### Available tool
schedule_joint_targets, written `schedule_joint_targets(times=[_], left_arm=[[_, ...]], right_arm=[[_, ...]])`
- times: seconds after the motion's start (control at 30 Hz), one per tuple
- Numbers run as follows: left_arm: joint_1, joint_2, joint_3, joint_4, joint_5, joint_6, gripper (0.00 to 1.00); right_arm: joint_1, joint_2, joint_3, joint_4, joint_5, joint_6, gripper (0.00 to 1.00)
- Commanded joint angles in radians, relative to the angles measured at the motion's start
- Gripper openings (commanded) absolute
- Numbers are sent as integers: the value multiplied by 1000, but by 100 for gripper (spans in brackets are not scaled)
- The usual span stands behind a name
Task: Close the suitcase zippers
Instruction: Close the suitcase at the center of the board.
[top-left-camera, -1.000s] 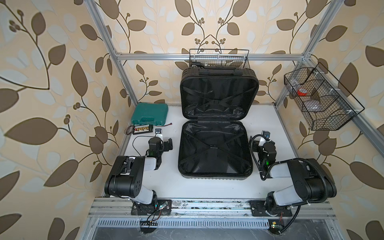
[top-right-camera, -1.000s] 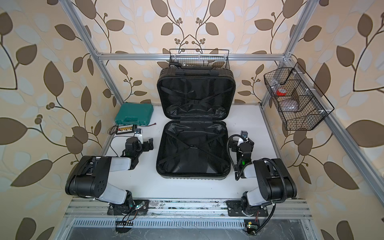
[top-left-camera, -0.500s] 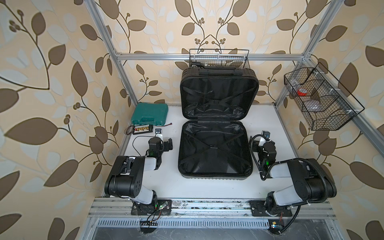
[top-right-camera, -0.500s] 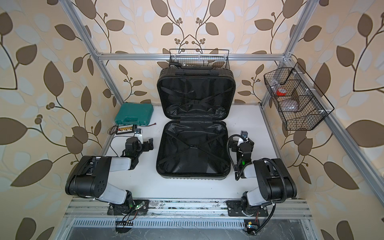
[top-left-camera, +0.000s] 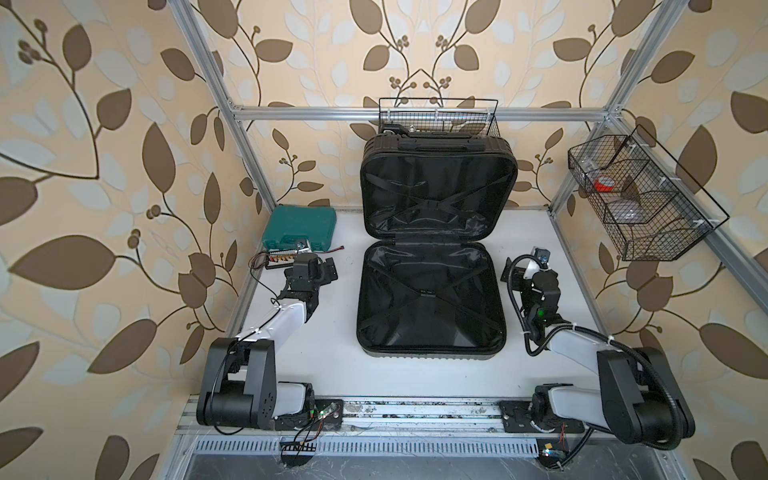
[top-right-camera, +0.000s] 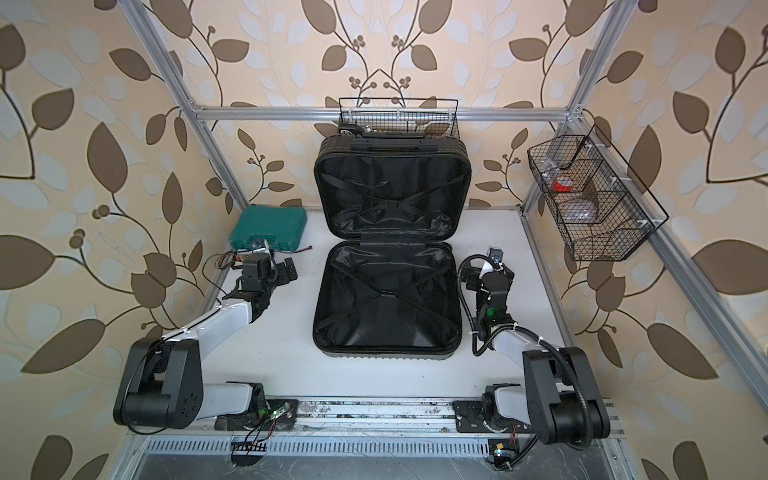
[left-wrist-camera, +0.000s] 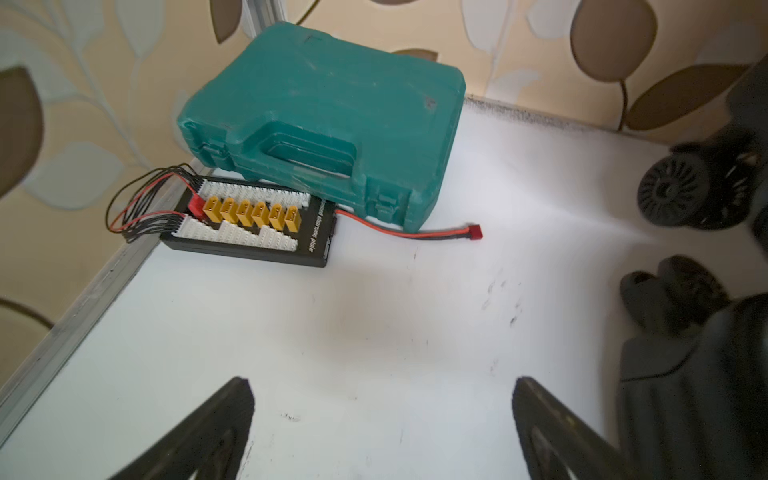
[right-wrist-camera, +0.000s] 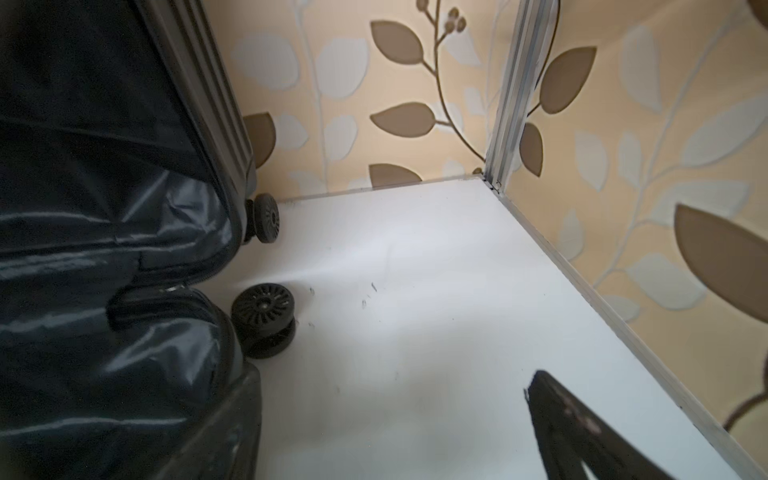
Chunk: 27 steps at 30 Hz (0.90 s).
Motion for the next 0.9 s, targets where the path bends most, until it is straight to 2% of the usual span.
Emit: schedule_joint_targets(times=[0.0, 0.07, 0.2, 0.23, 0.33, 0.4, 0.47, 0.63, 0.7, 0.77, 0.87], left_arm=[[4, -99, 66, -327, 30, -192, 99], [3, -160, 74, -402, 150, -266, 99], [4, -269, 56, -442, 499, -348, 99], [3, -285, 52, -450, 564, -359, 96], [-5, -300, 39, -482, 734, -383, 90], [-17, -291, 38, -510, 815, -380, 82], [-38, -284, 34, -536, 833, -372, 75], [-78, -266, 26, -543, 822, -362, 62], [-80, -243, 27, -543, 823, -353, 53], [-81, -216, 33, -537, 831, -346, 44], [-84, -176, 40, -523, 843, -341, 39]], right_arm=[[4, -85, 32, -157, -77, 38, 100], [5, -135, 63, -195, -145, 36, 100], [4, -161, 179, -262, -295, 7, 100], [5, -151, 208, -273, -313, 2, 99], [4, -91, 333, -324, -365, -12, 92], [4, -37, 426, -363, -417, -33, 83], [6, 11, 509, -396, -456, -49, 73], [5, 105, 660, -424, -482, -65, 58], [4, 130, 704, -435, -482, -71, 52], [5, 147, 739, -445, -470, -72, 51], [4, 171, 778, -457, -454, -76, 51]])
